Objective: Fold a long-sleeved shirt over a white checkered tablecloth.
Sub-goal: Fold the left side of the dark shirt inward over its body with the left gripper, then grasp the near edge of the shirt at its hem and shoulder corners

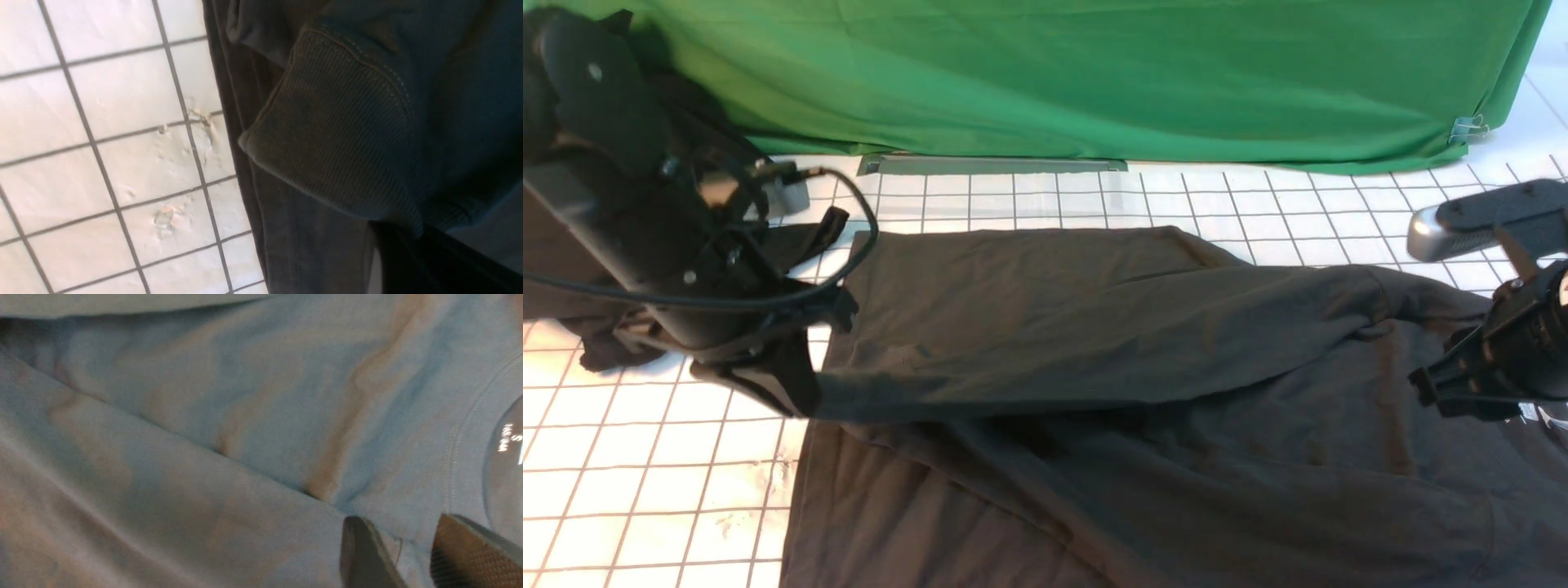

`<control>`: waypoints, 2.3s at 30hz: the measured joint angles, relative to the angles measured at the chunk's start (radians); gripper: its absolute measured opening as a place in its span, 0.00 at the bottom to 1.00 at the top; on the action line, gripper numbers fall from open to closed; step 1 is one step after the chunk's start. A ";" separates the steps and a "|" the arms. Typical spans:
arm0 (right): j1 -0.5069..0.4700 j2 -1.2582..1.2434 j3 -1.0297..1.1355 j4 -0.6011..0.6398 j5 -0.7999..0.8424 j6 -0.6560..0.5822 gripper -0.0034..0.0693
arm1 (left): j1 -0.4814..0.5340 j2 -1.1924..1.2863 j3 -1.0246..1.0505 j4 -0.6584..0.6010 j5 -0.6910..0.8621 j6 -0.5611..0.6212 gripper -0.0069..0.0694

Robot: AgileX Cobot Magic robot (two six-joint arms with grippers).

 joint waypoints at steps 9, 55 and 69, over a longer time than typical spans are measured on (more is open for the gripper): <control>0.000 0.004 0.000 0.000 -0.009 0.000 0.38 | 0.000 0.000 0.076 -0.017 -0.024 0.000 0.49; 0.013 1.043 -1.272 0.238 0.304 -0.378 0.54 | -0.288 0.242 0.085 0.045 -0.436 -0.019 0.08; 0.013 1.043 -1.277 0.217 0.223 -0.370 0.05 | -0.288 0.242 0.085 0.045 -0.439 -0.019 0.09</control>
